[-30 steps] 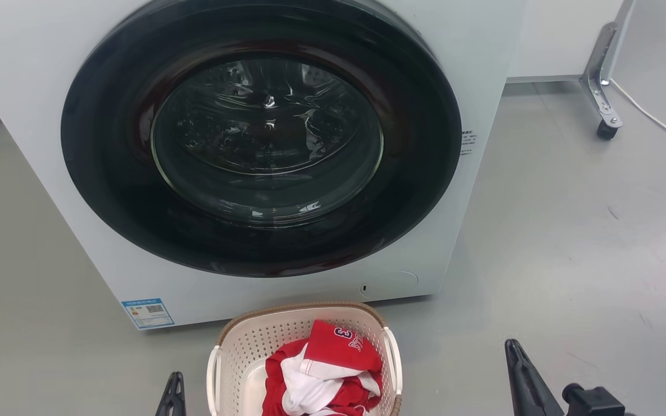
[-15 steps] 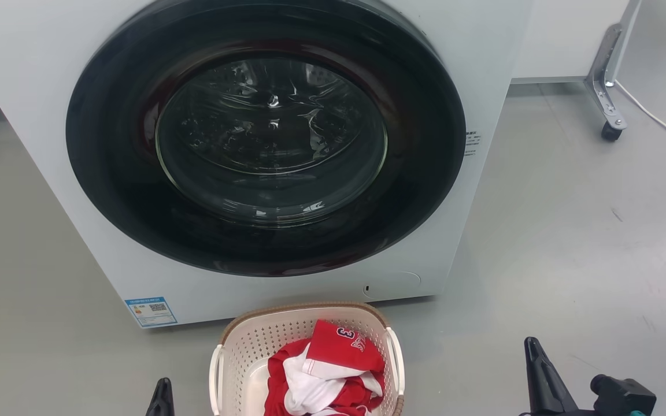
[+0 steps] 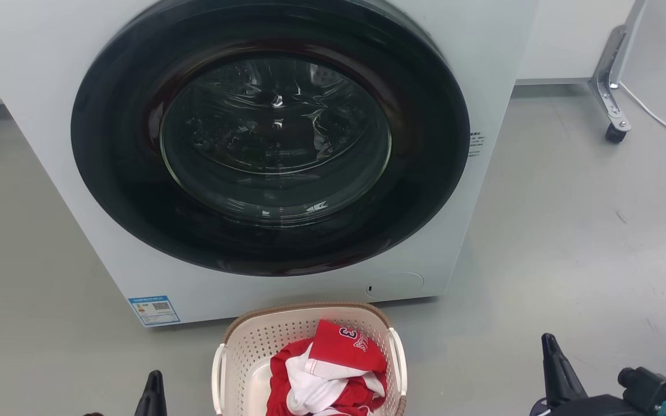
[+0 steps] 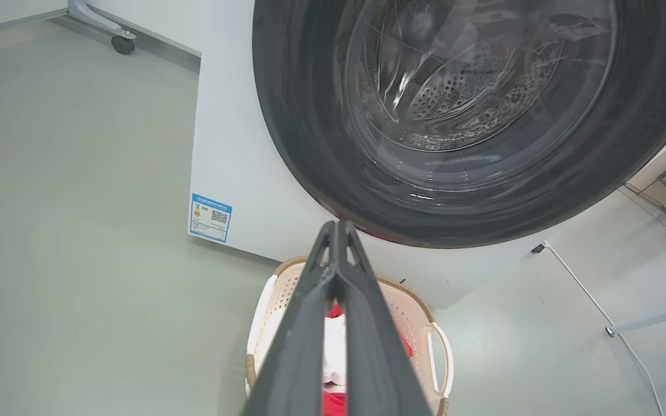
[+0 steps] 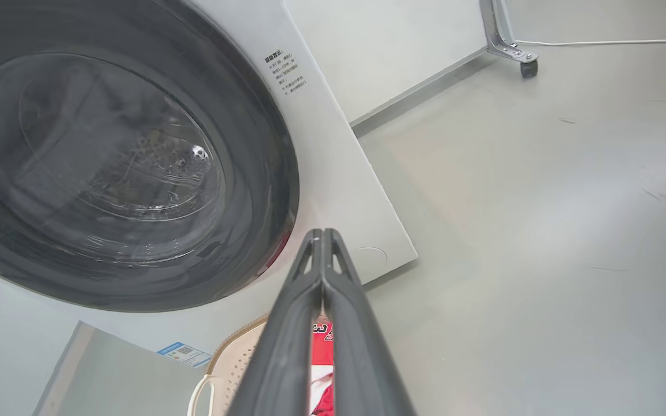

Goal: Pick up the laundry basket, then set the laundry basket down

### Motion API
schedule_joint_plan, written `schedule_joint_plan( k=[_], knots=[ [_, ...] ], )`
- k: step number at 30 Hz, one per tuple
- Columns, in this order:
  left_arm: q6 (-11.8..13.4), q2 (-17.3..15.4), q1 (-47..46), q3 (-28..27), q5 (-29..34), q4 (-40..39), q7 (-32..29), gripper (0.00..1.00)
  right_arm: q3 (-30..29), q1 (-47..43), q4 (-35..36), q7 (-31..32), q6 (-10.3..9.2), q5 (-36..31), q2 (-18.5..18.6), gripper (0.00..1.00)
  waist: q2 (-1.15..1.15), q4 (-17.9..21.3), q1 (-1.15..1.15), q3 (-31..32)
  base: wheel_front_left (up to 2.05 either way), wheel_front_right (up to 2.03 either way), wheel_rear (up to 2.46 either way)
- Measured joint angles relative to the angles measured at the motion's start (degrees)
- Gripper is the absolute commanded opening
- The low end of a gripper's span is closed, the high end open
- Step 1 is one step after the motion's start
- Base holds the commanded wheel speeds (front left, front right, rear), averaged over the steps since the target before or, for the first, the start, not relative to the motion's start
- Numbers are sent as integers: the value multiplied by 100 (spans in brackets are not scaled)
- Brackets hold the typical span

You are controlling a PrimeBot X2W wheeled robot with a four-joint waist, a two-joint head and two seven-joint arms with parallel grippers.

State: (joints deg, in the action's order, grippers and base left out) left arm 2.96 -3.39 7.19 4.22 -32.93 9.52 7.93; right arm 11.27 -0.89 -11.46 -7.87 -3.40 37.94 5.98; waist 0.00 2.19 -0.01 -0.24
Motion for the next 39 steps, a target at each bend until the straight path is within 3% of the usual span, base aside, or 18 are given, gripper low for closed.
schedule_joint_plan(
  k=[39],
  knots=[
    [-556, 34, -610, -542, -3268, 433, -835, 0, -1069, 294, -327, 817, 577, 3029, -197, 0, 0, -124, 0, 9, 0, 0, 0]
  ],
)
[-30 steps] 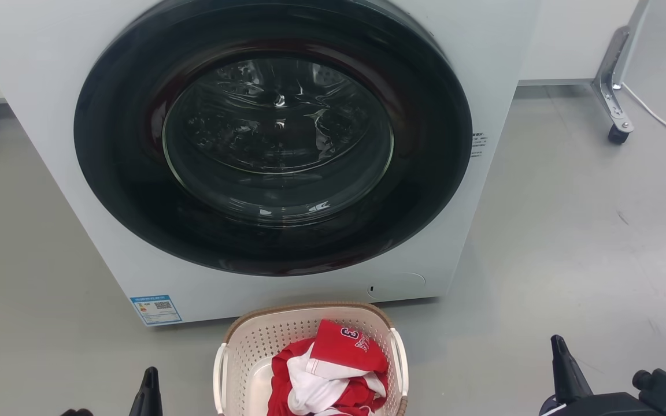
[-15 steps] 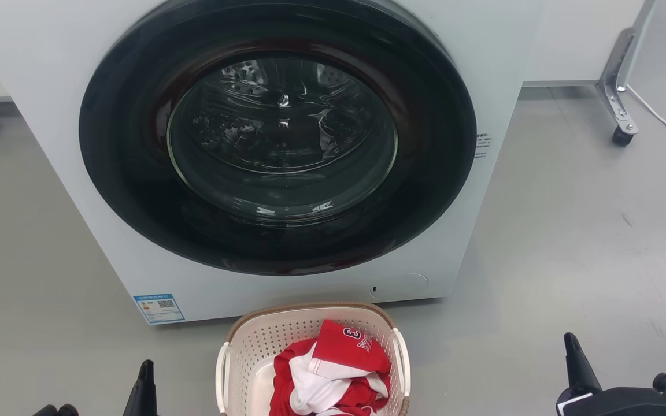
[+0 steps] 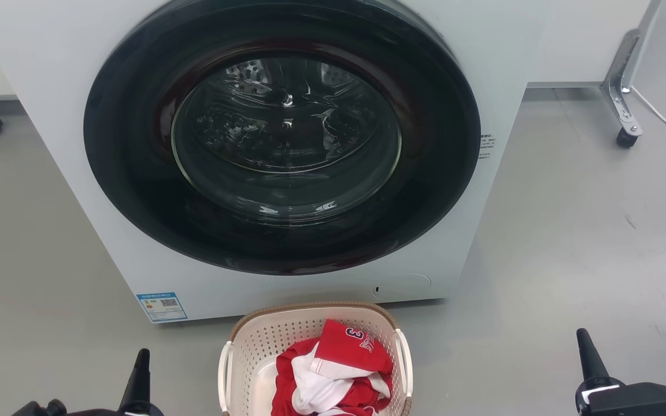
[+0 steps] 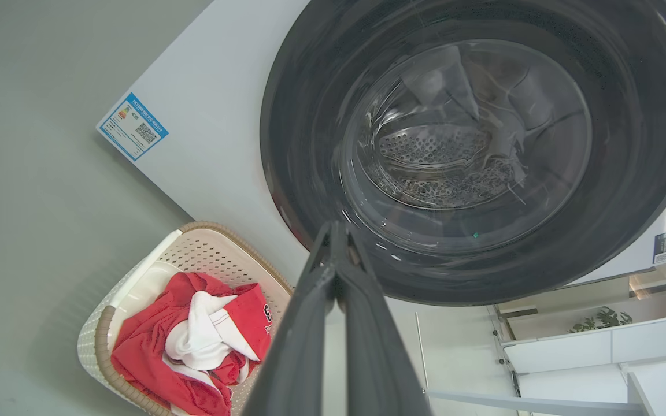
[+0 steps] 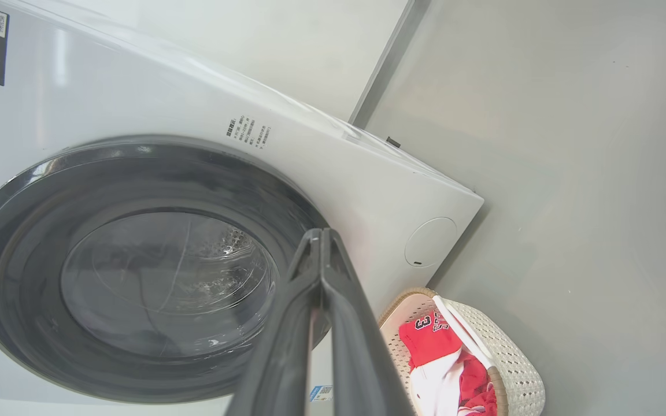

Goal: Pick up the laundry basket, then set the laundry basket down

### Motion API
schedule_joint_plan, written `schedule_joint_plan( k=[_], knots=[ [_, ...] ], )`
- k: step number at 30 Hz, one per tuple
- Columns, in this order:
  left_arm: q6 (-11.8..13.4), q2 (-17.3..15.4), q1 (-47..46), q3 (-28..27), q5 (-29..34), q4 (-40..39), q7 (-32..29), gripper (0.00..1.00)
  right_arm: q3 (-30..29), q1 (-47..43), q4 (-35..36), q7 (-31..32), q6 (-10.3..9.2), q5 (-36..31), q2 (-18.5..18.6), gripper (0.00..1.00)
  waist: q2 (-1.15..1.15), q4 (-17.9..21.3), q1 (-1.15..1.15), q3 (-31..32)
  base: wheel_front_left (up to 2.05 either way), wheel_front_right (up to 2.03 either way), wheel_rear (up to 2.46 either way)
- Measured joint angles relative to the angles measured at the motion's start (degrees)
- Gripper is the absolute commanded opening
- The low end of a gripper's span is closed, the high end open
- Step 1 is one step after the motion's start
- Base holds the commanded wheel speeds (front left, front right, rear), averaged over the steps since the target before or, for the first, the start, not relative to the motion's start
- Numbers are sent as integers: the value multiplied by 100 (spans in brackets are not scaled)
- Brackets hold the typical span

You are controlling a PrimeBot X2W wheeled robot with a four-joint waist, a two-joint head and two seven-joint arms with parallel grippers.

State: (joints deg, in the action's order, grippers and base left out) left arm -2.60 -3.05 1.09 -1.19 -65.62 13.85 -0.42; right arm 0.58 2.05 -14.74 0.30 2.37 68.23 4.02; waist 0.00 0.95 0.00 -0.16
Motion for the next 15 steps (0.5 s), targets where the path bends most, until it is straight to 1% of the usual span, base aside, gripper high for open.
schedule_joint_plan(
  k=[9, 12, 13, 15],
  knots=[
    [-147, 12, -189, -97, -758, 78, -171, 0, -238, 107, -55, 178, 125, 683, -43, 0, 0, -29, 0, 2, 0, 0, 0],
    [-156, 29, -215, -165, -1022, 100, -238, 0, -323, 110, -77, 246, 172, 911, -58, 0, 0, -38, 0, 2, 0, 0, 0],
    [-201, 31, -221, -188, -1196, 133, -271, 0, -377, 119, -91, 278, 199, 1073, -70, 0, 0, -44, 0, 3, 0, 0, 0],
    [-205, 35, -261, -208, -1361, 172, -316, 0, -428, 136, -107, 324, 230, 1226, -83, 0, 0, -51, 0, 3, 0, 0, 0]
  ],
)
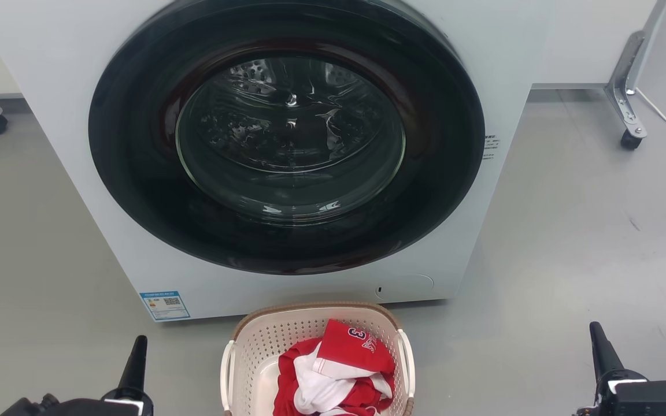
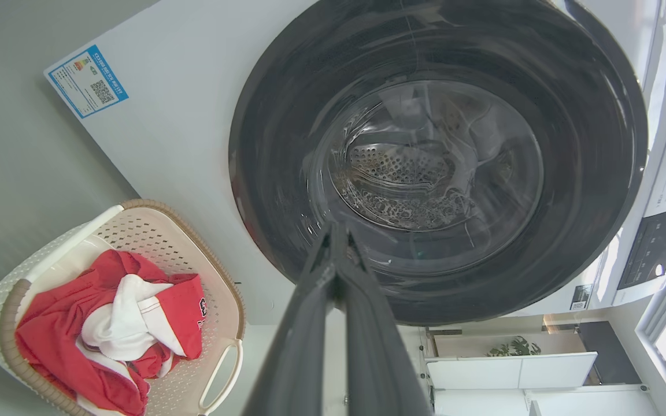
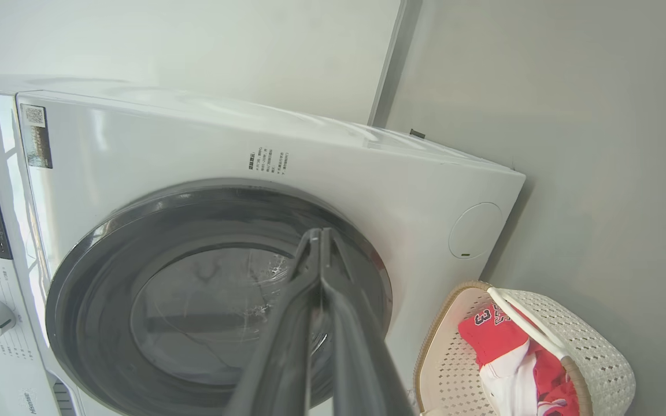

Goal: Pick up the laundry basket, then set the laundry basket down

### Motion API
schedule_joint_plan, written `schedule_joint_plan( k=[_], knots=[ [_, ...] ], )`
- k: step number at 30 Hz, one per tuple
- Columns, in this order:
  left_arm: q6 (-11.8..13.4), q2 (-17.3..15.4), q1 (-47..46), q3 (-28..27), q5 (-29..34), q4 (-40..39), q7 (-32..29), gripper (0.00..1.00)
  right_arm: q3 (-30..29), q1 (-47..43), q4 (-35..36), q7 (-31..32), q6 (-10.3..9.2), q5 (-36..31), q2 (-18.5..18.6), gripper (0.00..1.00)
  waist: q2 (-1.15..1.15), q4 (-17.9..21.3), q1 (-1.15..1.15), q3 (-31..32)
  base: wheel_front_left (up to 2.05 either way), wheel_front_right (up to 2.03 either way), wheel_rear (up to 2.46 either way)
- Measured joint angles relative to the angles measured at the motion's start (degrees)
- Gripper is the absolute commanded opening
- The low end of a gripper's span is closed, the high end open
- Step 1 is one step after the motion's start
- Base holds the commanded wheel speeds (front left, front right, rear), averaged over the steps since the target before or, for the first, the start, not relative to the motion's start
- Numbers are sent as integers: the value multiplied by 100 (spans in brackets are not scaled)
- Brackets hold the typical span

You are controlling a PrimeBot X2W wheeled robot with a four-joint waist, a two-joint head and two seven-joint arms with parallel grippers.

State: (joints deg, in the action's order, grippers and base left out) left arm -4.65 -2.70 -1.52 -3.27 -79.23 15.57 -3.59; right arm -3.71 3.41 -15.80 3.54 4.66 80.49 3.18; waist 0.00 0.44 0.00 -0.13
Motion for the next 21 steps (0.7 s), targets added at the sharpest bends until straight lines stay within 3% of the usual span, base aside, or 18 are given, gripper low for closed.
schedule_joint_plan(
  k=[13, 21],
  knots=[
    [-204, 21, -231, -179, -1088, 112, -246, 0, -353, 104, -123, 254, 193, 1002, -54, 0, 0, -41, 0, 3, 0, 0, 0],
    [-242, 27, -309, -192, -1247, 134, -291, 0, -388, 190, -132, 294, 224, 1096, -63, 0, 0, -44, 0, 3, 0, 0, 0]
  ],
)
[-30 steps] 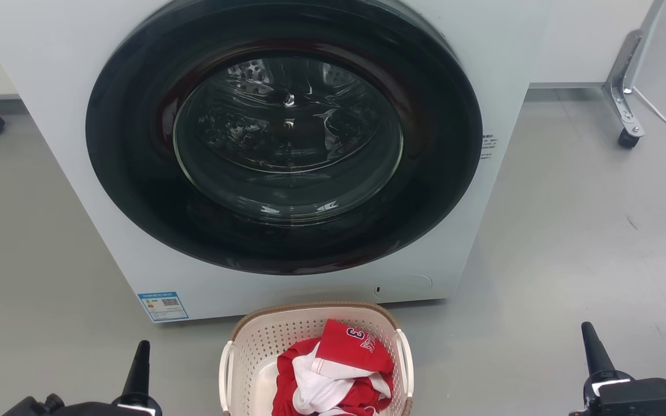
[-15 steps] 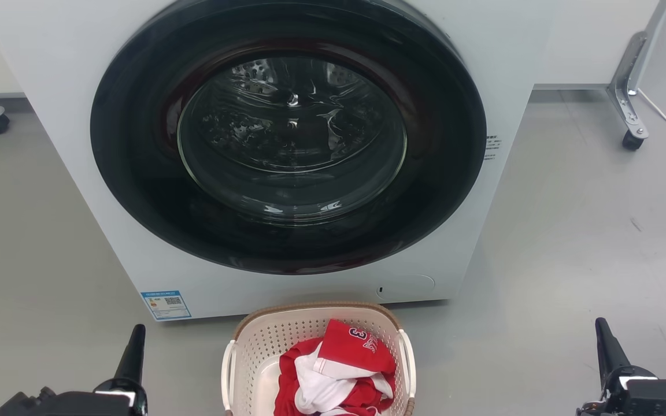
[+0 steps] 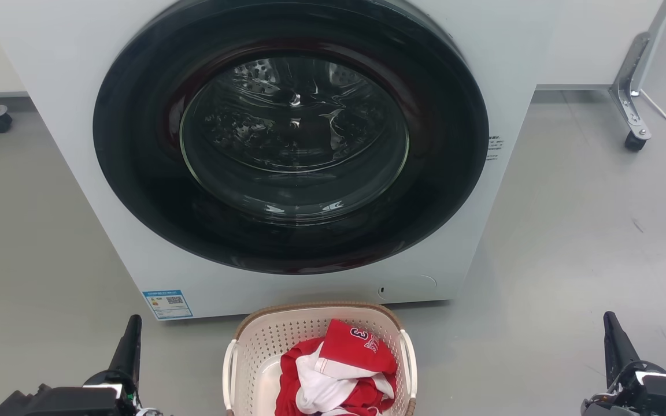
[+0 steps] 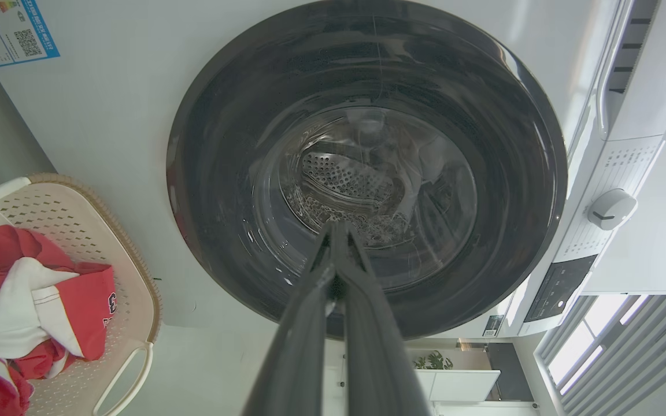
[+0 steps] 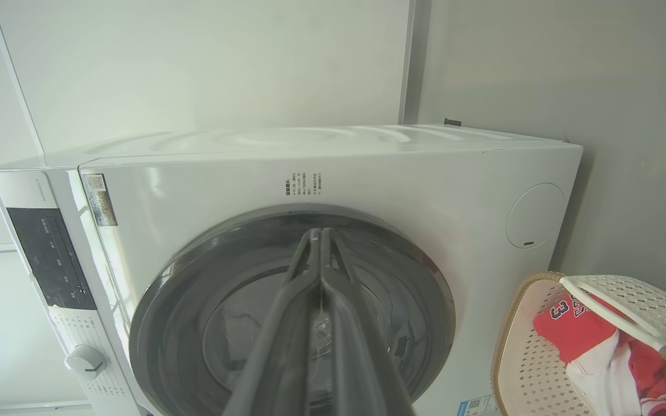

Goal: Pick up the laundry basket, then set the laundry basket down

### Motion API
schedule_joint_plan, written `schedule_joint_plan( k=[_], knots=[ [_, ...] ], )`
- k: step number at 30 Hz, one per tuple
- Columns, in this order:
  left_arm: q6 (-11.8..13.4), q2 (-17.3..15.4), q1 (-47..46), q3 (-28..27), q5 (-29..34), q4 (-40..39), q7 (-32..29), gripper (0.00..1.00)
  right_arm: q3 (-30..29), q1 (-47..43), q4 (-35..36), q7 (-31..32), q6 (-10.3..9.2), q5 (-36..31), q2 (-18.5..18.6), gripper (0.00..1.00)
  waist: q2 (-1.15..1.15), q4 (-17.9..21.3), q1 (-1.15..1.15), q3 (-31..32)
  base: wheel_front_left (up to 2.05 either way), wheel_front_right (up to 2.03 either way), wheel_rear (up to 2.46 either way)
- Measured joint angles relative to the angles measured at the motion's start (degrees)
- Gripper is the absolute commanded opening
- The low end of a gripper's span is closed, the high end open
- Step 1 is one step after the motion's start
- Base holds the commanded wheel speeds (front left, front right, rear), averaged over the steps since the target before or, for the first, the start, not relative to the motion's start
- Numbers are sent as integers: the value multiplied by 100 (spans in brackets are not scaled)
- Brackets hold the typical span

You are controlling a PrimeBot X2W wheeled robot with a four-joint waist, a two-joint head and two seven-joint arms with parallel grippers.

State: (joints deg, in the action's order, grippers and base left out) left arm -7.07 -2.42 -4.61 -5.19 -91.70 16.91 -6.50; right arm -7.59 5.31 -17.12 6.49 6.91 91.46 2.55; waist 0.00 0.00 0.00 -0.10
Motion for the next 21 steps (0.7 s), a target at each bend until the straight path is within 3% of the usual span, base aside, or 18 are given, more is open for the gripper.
schedule_joint_plan(
  k=[21],
  knots=[
    [0, 4, 0, 0, -1, 2, 0, 0, 0, 0, 0, -1, 0, 4, -2, 0, 0, 0, 0, 0, 0, 0, 0]
  ],
)
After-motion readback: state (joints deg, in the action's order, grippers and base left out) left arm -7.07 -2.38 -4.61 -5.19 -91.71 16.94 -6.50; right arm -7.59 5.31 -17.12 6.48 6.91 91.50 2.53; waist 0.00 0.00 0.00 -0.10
